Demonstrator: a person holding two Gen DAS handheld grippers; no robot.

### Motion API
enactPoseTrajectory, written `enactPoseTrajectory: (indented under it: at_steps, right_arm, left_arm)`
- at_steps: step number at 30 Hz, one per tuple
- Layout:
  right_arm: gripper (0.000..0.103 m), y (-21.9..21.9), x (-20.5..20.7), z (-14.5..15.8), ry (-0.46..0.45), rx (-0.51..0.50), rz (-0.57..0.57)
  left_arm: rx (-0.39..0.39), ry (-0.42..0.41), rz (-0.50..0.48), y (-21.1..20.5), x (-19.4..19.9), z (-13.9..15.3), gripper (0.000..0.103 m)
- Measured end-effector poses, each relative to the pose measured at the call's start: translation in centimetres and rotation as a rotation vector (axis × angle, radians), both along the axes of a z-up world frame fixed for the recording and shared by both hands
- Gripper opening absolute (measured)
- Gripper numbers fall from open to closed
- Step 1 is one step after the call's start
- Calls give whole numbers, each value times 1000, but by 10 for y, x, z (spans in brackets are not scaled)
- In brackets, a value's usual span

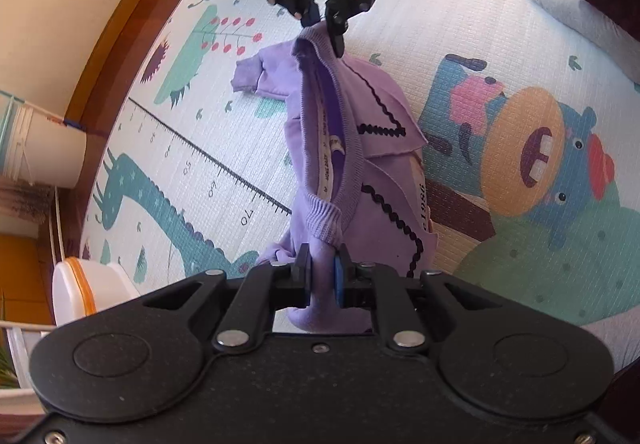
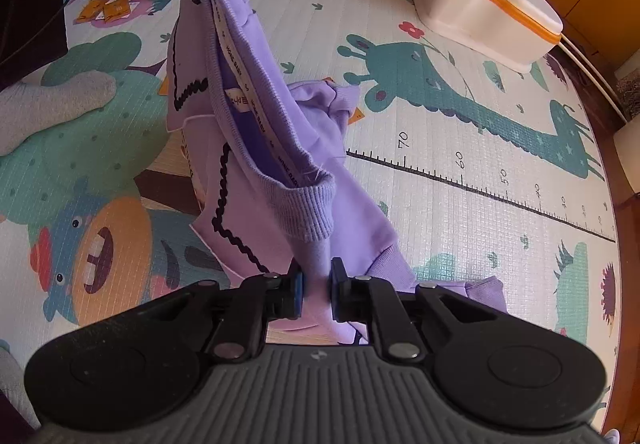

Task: Fold clothes
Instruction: 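Raise and flip the sweatshirt with both tools, laying it face down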

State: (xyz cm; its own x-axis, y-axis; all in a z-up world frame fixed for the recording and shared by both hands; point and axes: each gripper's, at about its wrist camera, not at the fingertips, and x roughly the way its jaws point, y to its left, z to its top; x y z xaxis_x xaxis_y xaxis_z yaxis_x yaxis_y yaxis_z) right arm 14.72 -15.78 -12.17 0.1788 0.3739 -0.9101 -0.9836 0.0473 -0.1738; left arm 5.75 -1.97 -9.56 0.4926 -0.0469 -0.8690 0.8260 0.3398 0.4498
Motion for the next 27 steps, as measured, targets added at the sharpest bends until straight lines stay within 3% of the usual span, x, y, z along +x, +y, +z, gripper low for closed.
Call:
enactPoseTrajectory:
  at_steps: [6,15,21,27]
  right_arm:
    - [14,-6,-17,42,-88,4,-43]
    - [13,-50,-52,107,-145,54,-166]
    - [13,-60,-63,130,-186,63,-172]
    - [13,-53,-34,119,-169,14,-193]
  left_arm:
    - [-124,2,197,8,30,27,9]
    - [-288,-69,96,7,4,89,9]
    - [-280,-84,24,1,-12,101,9]
    - [-209,-57,-10,-3,34,93,9]
